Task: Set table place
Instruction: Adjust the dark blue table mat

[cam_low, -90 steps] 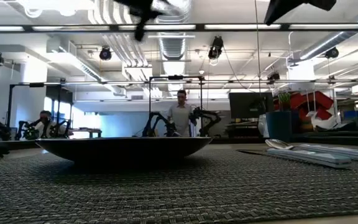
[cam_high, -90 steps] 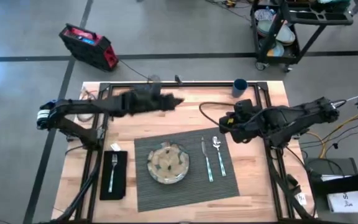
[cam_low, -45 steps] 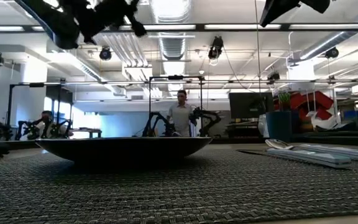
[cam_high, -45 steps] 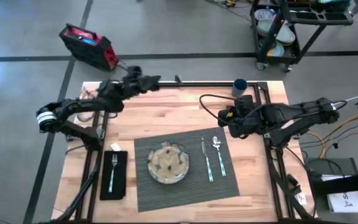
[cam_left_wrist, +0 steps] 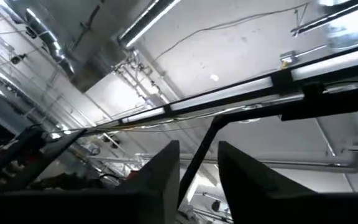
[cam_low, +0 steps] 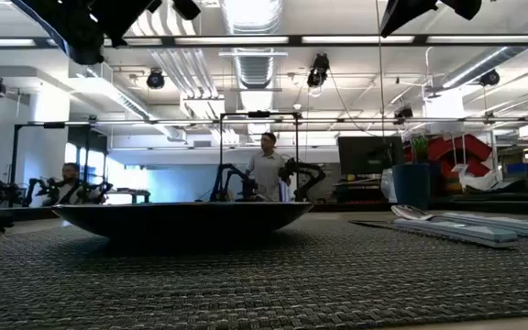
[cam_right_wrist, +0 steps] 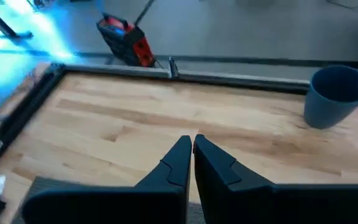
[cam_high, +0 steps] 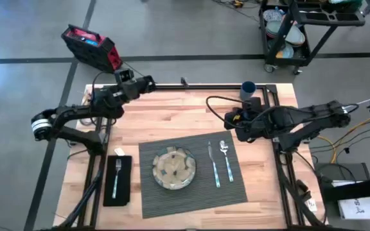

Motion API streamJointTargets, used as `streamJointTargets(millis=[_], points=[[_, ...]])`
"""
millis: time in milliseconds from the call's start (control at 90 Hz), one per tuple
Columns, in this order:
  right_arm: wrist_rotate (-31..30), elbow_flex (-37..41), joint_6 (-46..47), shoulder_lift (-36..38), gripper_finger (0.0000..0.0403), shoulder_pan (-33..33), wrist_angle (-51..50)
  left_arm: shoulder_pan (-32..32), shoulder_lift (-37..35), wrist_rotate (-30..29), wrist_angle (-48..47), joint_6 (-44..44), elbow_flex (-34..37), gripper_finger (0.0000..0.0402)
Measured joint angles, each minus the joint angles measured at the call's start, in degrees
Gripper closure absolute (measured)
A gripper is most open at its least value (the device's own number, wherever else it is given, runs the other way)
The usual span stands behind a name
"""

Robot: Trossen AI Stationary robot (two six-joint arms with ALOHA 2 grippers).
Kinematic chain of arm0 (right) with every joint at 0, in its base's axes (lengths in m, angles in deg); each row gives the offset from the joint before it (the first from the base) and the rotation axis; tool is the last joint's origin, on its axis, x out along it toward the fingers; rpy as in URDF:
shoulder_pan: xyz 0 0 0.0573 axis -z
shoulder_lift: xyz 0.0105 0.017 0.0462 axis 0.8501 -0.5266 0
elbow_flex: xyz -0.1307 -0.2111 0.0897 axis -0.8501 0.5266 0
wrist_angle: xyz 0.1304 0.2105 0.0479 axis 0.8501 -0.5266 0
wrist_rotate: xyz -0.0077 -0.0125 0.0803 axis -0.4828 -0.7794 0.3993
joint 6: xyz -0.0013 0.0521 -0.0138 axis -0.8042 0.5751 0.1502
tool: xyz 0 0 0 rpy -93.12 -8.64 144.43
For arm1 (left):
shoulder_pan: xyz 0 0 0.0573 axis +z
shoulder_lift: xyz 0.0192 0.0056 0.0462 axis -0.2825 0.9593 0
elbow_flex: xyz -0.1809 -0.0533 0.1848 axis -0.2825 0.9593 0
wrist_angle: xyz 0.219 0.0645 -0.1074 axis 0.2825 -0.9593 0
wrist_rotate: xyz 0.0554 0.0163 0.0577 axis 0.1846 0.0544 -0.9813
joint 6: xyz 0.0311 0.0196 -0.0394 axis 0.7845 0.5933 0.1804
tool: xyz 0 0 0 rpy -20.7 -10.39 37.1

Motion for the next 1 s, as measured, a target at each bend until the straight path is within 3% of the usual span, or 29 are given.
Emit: streamJointTargets(millis=[78,133,278,367,1000], points=[[-0.5,0.0,0.0,0.0,0.0401,0.0,0.1,0.1,0.2,0.7,-0.6,-0.4,-0.7,0.0259],[-0.5,0.0,0.0,0.0,0.0401,0.0,0.1,0.1,0.2,1.2,-1.5,0.5,-1.0,0.0264],[-0.5,0.0,-1.3,0.0,0.0401,0.0,0.5,-0.4,0.0,1.5,-1.5,6.0,-1.9,0.0375],[-0.5,0.0,-1.5,0.0,0.0401,0.0,1.1,-0.5,0.0,2.0,-1.8,6.5,-2.7,0.0394],[-1.6,0.0,-1.5,0.0,0.0401,0.0,1.2,-0.5,0.2,4.5,-4.3,6.6,-3.4,0.0401]])
